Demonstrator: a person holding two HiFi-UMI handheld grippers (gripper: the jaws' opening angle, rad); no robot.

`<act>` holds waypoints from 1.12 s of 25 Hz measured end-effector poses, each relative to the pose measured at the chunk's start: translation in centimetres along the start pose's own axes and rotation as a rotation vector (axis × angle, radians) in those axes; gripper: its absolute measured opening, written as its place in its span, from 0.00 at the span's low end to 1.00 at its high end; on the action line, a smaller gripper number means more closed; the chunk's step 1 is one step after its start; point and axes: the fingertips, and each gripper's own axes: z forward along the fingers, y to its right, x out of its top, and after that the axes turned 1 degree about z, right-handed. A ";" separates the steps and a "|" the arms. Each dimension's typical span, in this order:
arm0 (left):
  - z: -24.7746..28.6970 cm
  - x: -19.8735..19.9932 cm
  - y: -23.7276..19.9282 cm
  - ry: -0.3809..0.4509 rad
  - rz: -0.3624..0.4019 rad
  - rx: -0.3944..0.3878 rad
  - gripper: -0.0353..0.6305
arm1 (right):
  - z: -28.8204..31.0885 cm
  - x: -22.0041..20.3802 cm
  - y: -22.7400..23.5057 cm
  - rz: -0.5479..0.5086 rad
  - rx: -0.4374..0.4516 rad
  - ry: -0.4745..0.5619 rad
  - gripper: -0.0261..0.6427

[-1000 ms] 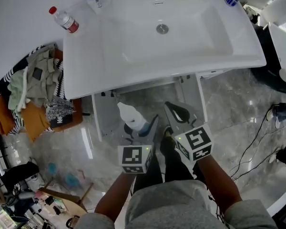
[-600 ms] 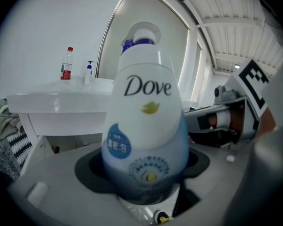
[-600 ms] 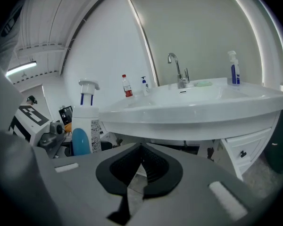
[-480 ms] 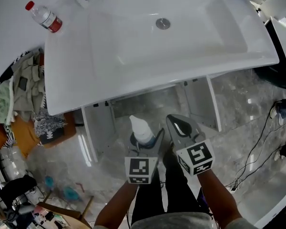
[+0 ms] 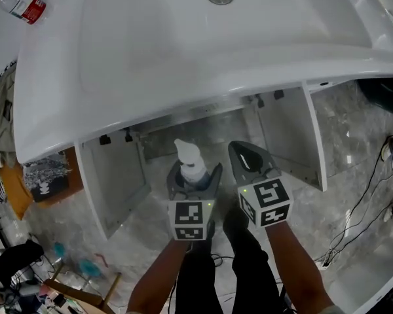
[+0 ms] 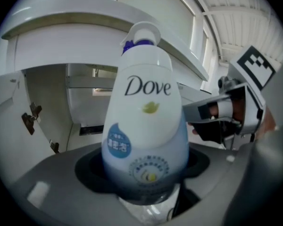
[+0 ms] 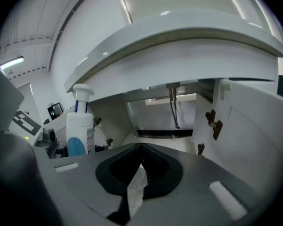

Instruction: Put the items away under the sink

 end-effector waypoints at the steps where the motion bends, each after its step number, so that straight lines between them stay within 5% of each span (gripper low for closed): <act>1: 0.8 -0.7 -0.3 -0.009 -0.009 0.000 0.58 | 0.7 -0.8 0.4 0.018 -0.003 -0.005 0.04; 9: 8.4 -3.5 -3.2 -0.001 -0.029 0.013 0.58 | 6.4 -4.7 3.4 0.055 -0.022 0.029 0.04; 28: 24.5 -5.6 -7.7 0.134 0.091 0.019 0.58 | 18.4 -8.5 11.5 -0.024 -0.090 0.143 0.04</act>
